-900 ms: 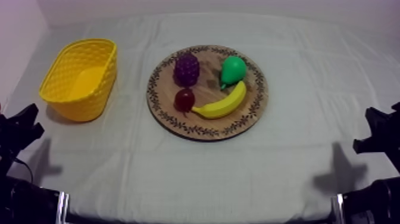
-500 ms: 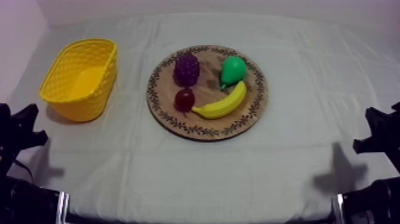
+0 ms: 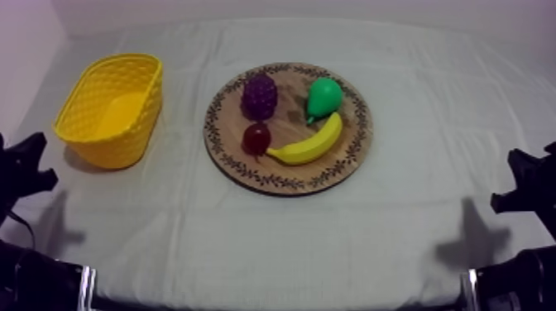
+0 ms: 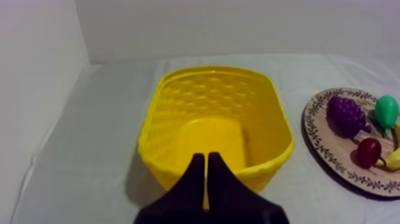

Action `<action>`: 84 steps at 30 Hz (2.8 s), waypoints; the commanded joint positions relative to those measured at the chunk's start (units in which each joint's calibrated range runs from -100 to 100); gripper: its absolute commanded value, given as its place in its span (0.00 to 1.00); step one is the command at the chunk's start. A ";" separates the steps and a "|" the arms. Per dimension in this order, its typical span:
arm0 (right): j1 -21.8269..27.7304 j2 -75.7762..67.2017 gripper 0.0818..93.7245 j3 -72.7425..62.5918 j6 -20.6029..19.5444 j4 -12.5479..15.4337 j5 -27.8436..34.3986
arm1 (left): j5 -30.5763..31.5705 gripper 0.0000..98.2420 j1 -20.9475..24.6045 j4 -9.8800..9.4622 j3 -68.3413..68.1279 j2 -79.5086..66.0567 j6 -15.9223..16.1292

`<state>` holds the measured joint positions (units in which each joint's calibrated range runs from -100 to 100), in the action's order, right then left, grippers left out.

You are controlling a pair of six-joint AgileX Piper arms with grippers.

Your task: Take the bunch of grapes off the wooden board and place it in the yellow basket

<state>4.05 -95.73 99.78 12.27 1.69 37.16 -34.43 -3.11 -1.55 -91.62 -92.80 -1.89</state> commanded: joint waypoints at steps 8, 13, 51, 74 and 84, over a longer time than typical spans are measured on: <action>0.01 -0.02 0.00 -0.01 0.01 -0.01 0.02 | -3.14 0.00 -2.07 -0.10 23.78 18.31 0.76; 0.01 -0.02 0.00 -0.01 0.01 -0.01 0.02 | -7.41 0.00 -3.26 0.11 35.24 27.22 1.41; 0.01 -0.02 0.00 -0.01 0.01 -0.01 0.02 | -20.92 0.00 -23.74 -1.83 74.55 77.35 1.57; 0.01 -0.02 0.00 -0.01 0.01 -0.01 0.02 | -30.01 0.00 -27.26 -0.51 98.66 105.12 4.02; 0.01 -0.02 0.00 -0.01 0.01 -0.01 0.02 | -51.97 0.00 -26.82 -1.02 107.20 112.73 6.52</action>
<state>4.05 -95.73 99.78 12.27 1.69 37.17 -80.89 -29.97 -2.48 14.70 19.08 4.71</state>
